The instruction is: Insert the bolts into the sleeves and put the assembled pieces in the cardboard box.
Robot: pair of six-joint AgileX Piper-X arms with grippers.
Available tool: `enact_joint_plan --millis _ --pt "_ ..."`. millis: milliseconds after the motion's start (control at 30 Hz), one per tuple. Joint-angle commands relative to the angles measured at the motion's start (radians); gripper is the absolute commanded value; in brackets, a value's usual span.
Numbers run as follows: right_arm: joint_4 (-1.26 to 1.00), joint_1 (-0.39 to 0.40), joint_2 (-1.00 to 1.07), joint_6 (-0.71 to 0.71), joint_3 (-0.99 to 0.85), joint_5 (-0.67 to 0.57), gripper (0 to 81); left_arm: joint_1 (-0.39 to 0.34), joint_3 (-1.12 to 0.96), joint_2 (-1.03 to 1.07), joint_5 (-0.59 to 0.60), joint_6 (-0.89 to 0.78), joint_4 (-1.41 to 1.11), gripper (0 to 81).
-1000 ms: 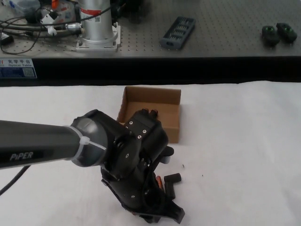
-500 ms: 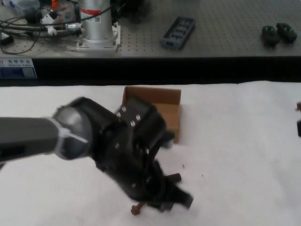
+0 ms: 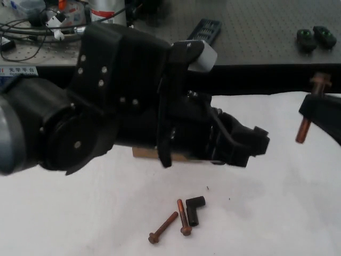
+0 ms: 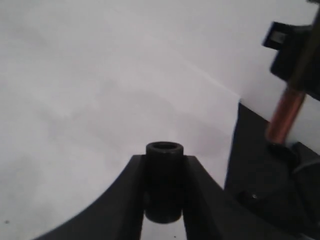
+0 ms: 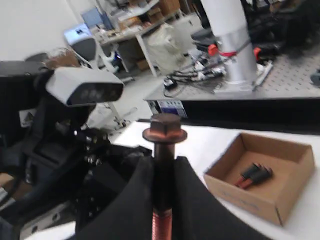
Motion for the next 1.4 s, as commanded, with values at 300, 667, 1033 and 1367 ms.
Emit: enact_joint_plan --millis 300,667,1033,1367 --pt "-0.167 -0.004 0.009 0.012 0.017 -0.192 3.7 -0.001 0.234 -0.293 -0.015 0.056 -0.069 4.1" --pt "-0.412 0.043 0.169 0.094 0.017 -0.320 3.7 -0.014 0.521 -0.443 -0.167 -0.019 -0.491 4.1" --pt "-0.453 0.242 0.285 -0.029 0.017 -0.299 3.7 -0.037 0.687 -0.445 -0.132 0.041 -0.646 4.1" --pt "-0.389 0.252 0.298 -0.122 0.017 -0.300 3.7 -0.037 0.687 -0.445 -0.040 0.036 -0.727 4.1"
